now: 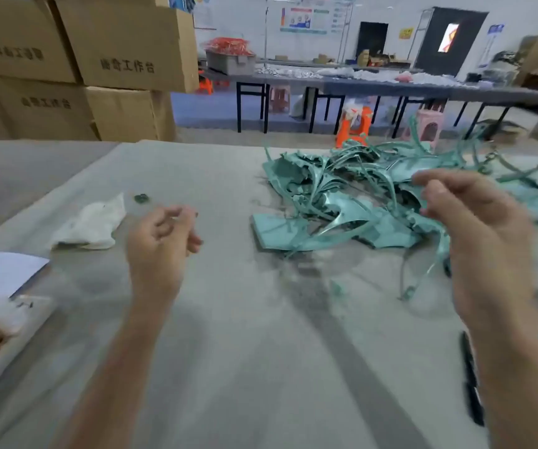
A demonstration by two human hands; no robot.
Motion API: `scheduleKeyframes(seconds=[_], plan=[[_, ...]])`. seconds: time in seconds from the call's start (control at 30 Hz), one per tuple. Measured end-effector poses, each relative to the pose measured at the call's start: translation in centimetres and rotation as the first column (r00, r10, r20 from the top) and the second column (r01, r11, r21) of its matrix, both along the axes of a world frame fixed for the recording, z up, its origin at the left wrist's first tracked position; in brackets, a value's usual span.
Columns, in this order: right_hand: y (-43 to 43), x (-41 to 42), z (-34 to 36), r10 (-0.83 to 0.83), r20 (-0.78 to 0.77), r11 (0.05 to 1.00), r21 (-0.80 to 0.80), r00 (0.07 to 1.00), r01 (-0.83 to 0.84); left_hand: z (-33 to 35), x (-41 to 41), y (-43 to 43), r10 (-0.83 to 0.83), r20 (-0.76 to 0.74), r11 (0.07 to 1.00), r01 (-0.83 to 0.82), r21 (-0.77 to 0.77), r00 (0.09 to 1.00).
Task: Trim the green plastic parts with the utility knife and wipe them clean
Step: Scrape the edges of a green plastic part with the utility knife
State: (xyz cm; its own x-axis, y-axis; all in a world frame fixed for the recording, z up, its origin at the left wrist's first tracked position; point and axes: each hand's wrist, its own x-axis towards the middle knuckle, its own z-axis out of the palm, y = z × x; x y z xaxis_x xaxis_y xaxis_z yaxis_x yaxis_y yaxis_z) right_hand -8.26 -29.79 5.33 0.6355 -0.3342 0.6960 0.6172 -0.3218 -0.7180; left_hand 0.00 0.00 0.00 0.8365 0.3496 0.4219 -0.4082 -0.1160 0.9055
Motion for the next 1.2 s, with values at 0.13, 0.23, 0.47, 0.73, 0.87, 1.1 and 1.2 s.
scheduleKeyframes(seconds=[0.13, 0.23, 0.47, 0.73, 0.87, 1.1, 1.2], plan=[[-1.8, 2.5, -5.3, -0.11, -0.398, 0.993, 0.005, 0.911, 0.122, -5.2, 2.5, -8.0, -0.174, -0.288, 0.939, 0.247, 0.241, 0.942], [-3.8, 2.5, -8.0, -0.167, -0.505, 0.98, 0.006, 0.847, 0.197, -7.2, 5.6, -12.5, -0.168, -0.425, 0.783, 0.382, 0.491, 0.889], [-8.8, -1.1, -11.2, -0.26, -0.583, 0.96, -0.072, 0.77, 0.27, -8.1, 8.2, -16.7, -0.02, -0.358, 0.52, 0.315, 0.794, 0.934], [-12.7, -6.5, -13.6, -0.614, -0.604, 0.787, -0.425, 0.508, 0.447, -5.5, 7.5, -16.9, 0.034, -0.109, 0.635, 0.063, 0.77, 0.993], [-12.5, -7.6, -15.2, -0.764, -0.553, 0.645, -0.672, 0.332, 0.364, -4.4, 7.0, -16.4, 0.007, -0.095, 0.772, 0.055, 0.633, 0.995], [-13.1, -8.2, -17.4, -0.872, -0.466, 0.482, -0.77, 0.147, 0.419, -4.8, 3.9, -15.3, -0.002, 0.032, 0.944, -0.008, 0.33, 0.999], [-14.2, -8.2, -17.8, -0.818, -0.564, 0.549, -0.708, 0.111, 0.445, -5.1, 2.2, -14.1, -0.027, 0.033, 0.977, 0.019, 0.214, 0.999]])
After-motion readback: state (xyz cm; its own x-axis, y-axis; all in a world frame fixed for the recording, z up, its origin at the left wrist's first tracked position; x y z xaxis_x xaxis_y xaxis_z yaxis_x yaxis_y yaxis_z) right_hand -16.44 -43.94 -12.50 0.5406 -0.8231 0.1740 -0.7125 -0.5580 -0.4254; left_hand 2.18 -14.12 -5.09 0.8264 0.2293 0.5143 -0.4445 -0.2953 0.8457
